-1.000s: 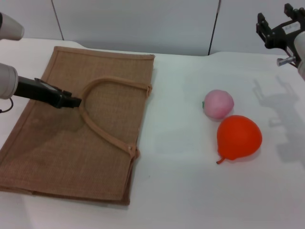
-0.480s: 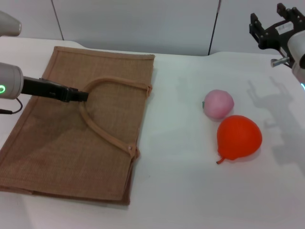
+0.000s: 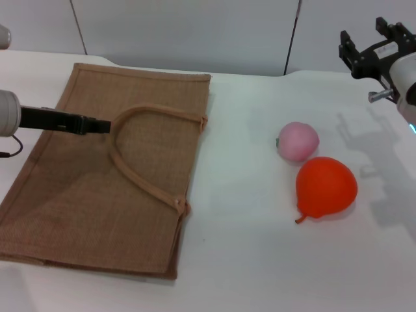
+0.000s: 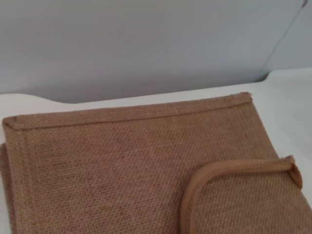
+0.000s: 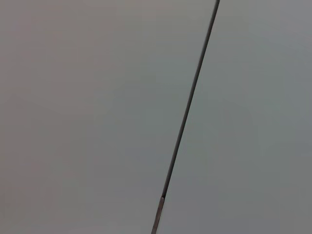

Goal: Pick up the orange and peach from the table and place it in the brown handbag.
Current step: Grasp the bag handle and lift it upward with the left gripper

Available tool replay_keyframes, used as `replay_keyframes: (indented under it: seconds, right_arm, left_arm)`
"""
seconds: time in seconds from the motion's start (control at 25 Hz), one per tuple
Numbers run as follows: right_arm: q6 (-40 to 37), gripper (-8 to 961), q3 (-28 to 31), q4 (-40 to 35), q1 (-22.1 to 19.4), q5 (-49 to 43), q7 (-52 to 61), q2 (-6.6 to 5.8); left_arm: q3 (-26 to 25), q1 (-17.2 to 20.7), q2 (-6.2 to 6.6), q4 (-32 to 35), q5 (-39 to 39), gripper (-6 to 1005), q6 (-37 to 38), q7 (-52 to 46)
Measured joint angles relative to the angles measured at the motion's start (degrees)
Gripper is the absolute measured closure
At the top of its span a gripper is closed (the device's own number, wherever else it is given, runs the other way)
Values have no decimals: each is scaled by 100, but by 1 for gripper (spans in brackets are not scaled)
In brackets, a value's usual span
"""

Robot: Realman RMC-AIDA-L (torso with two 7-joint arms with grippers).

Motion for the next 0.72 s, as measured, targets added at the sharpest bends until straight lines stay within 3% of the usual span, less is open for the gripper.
replay_keyframes:
  seconds: [0.72]
  right_arm:
    - [-9, 312, -186, 61, -28, 0, 57, 1]
  left_arm:
    - [-30, -57, 15, -61, -8, 600, 162, -135]
